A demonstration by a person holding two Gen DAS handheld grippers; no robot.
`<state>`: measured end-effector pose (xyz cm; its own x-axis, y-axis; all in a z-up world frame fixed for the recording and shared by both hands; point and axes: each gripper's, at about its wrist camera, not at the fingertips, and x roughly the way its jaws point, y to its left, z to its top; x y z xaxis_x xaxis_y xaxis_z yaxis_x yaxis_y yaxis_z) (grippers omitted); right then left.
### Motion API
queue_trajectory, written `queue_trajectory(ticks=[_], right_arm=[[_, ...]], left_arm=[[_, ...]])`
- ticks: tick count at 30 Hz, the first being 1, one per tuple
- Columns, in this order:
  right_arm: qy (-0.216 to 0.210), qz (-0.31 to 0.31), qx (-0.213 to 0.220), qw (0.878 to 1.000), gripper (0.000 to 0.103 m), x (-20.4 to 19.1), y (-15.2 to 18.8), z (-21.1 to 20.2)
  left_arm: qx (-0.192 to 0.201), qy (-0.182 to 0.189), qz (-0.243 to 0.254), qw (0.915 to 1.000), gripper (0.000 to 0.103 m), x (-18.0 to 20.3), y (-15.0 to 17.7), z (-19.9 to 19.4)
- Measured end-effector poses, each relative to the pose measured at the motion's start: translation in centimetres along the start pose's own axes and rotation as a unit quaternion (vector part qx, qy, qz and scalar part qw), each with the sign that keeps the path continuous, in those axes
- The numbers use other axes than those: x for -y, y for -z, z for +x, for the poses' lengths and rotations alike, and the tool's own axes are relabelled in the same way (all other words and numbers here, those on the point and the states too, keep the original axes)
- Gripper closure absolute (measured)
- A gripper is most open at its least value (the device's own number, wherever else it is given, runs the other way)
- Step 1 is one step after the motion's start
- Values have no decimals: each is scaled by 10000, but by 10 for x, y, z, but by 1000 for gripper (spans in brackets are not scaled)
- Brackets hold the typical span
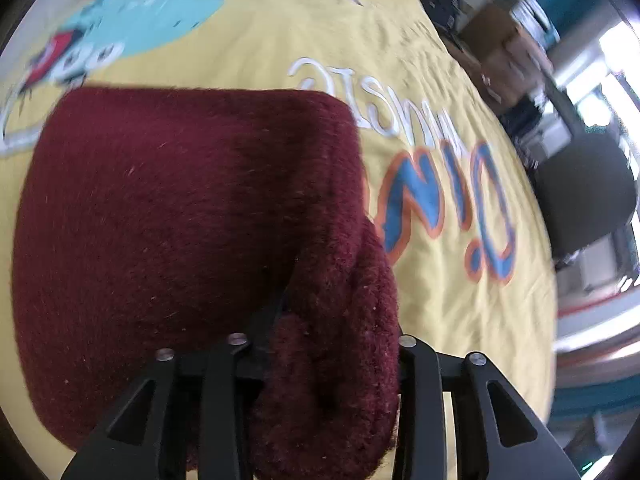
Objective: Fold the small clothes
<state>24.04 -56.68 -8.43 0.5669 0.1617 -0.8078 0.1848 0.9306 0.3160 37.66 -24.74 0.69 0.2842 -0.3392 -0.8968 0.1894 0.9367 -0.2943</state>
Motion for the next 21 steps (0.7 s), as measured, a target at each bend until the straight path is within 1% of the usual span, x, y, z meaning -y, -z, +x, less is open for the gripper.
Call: queue_trajectory(ticks=[1,2,3,4,6,8,10,15,17,21], right_arm=[[14,32,11,10000,30,3,1,0],[20,65,17,10000,30,6,3,-1],[19,96,9,10000,30,9,4,-1],[20,114,7,9999,30,11,5,-2],[19,156,7,9999,30,16,7,-3],[13,180,20,9998,30,18,9,-5],[21,183,26,9998,30,19,10,-5],[47,197,9,9998,30,21,12,-7],[62,196,15,9998,30,20,13,-10],[112,187,38,9998,30,17,12,-15]], left_arm=[[26,-96,154,9998,65,7,1,-1],[24,-95,215,9997,61,11,1,-1],[13,22,237,9997,52,13,2,-1],[-15,195,233,9995,50,15,3,-2],[-83,308,318,9990,50,21,7,-1],[-82,165,487,9986,50,42,16,1],[-71,33,669,9977,49,52,21,3],[-93,-33,915,9958,49,66,30,10],[-88,36,988,9951,49,66,33,2],[-110,383,1058,9936,49,68,39,-13]])
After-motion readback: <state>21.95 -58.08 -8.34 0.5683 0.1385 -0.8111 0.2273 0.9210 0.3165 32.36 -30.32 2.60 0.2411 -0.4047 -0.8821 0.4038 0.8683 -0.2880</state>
